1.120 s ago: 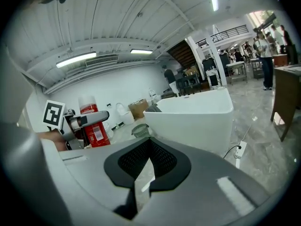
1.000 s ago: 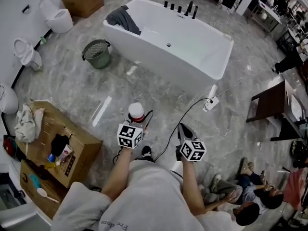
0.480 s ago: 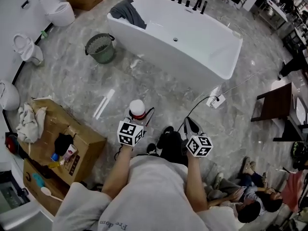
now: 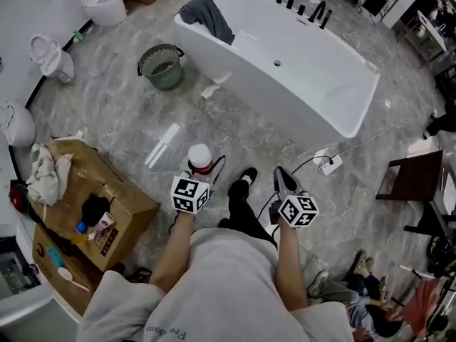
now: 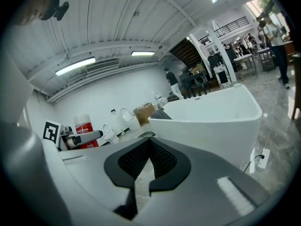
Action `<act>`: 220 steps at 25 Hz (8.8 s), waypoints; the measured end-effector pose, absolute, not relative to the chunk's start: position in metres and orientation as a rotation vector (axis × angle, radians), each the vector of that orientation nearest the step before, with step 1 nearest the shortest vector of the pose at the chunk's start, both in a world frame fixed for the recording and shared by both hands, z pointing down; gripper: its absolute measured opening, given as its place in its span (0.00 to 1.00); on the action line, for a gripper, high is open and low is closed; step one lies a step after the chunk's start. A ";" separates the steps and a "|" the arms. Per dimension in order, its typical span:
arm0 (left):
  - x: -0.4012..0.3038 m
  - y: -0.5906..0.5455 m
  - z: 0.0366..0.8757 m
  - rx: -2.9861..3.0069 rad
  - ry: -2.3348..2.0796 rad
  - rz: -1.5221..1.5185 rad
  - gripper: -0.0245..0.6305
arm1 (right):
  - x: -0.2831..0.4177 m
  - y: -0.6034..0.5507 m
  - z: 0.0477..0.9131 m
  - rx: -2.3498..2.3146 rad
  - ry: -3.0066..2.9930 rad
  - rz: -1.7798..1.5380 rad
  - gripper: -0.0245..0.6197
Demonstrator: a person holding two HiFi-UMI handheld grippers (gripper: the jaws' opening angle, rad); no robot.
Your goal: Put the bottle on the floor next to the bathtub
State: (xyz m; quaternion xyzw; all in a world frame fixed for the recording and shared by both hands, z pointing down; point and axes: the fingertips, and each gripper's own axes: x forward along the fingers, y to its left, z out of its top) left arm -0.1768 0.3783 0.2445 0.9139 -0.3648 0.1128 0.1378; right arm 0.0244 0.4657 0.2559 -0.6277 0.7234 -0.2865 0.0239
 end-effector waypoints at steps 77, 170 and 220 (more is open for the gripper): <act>0.140 0.088 0.287 3.039 0.485 0.686 0.53 | 0.087 0.068 0.229 -0.790 4.046 -0.104 0.50; -0.011 0.024 0.663 2.428 -0.722 0.409 0.54 | 0.179 0.055 0.951 -2.479 2.350 -2.201 0.48; 0.066 0.067 0.533 2.704 -0.011 0.953 0.54 | 0.189 0.137 0.610 -2.433 2.022 -1.727 0.43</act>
